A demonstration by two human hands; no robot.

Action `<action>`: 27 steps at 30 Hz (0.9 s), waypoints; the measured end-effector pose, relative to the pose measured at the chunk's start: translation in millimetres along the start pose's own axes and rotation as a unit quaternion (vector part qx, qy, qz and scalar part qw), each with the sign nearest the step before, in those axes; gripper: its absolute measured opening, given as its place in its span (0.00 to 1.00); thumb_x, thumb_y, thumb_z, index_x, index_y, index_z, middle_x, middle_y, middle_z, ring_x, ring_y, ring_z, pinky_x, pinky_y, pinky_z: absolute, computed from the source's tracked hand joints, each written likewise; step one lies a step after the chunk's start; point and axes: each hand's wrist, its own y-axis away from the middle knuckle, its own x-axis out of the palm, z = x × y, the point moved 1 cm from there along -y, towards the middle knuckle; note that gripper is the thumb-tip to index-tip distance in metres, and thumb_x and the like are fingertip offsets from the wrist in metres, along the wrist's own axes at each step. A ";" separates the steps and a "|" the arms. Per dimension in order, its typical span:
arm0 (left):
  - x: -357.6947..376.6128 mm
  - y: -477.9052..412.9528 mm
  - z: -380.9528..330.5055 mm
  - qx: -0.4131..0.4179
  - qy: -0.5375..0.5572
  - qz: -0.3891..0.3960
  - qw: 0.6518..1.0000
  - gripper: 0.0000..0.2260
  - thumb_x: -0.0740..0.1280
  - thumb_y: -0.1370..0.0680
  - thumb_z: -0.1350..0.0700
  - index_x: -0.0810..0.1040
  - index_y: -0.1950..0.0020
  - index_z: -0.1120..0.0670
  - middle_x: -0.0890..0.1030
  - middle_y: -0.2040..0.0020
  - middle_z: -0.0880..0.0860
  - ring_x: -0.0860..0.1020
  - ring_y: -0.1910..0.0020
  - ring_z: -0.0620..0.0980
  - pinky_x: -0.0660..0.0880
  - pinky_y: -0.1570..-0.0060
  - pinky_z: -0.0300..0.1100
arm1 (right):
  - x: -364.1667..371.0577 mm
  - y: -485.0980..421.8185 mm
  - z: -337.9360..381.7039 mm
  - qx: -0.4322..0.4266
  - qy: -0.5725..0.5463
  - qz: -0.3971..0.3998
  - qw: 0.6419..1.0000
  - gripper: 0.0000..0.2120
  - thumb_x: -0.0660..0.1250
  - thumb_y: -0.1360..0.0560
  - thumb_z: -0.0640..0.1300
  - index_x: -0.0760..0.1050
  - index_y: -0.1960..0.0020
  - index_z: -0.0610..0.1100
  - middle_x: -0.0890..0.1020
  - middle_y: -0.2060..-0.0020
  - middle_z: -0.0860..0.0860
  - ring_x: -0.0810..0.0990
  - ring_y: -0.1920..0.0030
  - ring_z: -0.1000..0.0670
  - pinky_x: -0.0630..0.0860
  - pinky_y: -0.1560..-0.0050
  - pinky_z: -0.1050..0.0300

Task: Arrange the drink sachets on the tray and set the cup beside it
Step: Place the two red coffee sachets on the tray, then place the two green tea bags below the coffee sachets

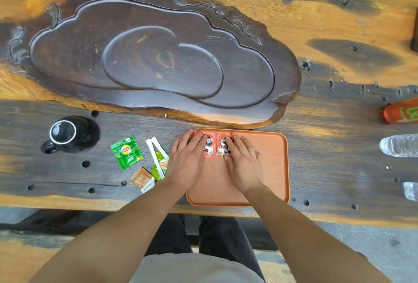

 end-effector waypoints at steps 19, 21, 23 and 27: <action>-48.5 75.4 105.1 -0.195 0.115 -0.130 0.965 0.14 0.66 0.21 0.51 0.78 0.38 0.55 0.78 0.38 0.55 0.72 0.39 0.56 0.69 0.42 0.55 | -7.2 14.4 77.9 -0.069 -0.038 -0.069 0.994 0.13 0.67 0.20 0.49 0.78 0.39 0.45 0.81 0.43 0.49 0.75 0.42 0.42 0.72 0.45 0.46; -53.5 81.5 123.0 -0.227 0.099 -0.123 0.961 0.15 0.68 0.22 0.52 0.77 0.38 0.57 0.77 0.38 0.58 0.72 0.39 0.59 0.70 0.43 0.57 | -3.6 10.6 100.1 -0.074 -0.052 -0.052 0.995 0.11 0.66 0.20 0.49 0.79 0.42 0.44 0.81 0.48 0.47 0.76 0.46 0.42 0.74 0.46 0.46; -60.6 82.8 136.9 -0.245 0.078 -0.097 0.961 0.17 0.68 0.23 0.52 0.76 0.37 0.58 0.76 0.37 0.57 0.72 0.39 0.59 0.71 0.42 0.58 | 0.3 5.3 121.6 -0.078 -0.064 -0.025 0.995 0.11 0.66 0.20 0.49 0.79 0.43 0.43 0.81 0.49 0.46 0.77 0.47 0.42 0.75 0.47 0.46; -72.7 80.3 156.1 -0.248 0.070 -0.048 0.965 0.23 0.68 0.23 0.49 0.70 0.29 0.52 0.72 0.30 0.52 0.70 0.35 0.57 0.71 0.41 0.57 | 9.2 -8.5 157.0 -0.065 -0.061 0.031 0.996 0.14 0.66 0.20 0.52 0.78 0.40 0.45 0.81 0.45 0.47 0.76 0.43 0.44 0.73 0.45 0.49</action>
